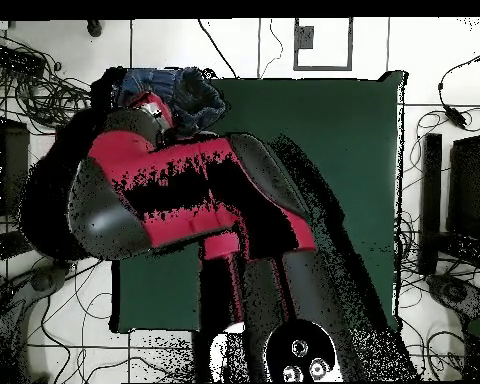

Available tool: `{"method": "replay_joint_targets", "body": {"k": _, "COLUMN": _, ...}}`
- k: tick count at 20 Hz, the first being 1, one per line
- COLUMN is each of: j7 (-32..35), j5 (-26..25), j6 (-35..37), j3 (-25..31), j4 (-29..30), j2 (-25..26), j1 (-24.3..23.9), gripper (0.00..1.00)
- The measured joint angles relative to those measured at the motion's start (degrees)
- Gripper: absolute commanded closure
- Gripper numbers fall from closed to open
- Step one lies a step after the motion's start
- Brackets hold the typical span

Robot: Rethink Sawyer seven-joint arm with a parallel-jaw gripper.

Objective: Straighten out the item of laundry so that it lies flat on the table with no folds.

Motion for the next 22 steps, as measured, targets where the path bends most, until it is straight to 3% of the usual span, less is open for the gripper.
{"method": "replay_joint_targets", "body": {"k": 13, "j7": 0.00, "j5": -0.21, "j6": -0.60, "j3": 0.34, "j4": 0.43, "j2": -0.71, "j1": 7.04, "gripper": 1.00}}
{"method": "replay_joint_targets", "body": {"k": 22, "j7": 0.01, "j5": -0.20, "j6": 1.50, "j3": -1.13, "j4": -3.02, "j2": -0.42, "j1": 17.03, "gripper": 1.00}}
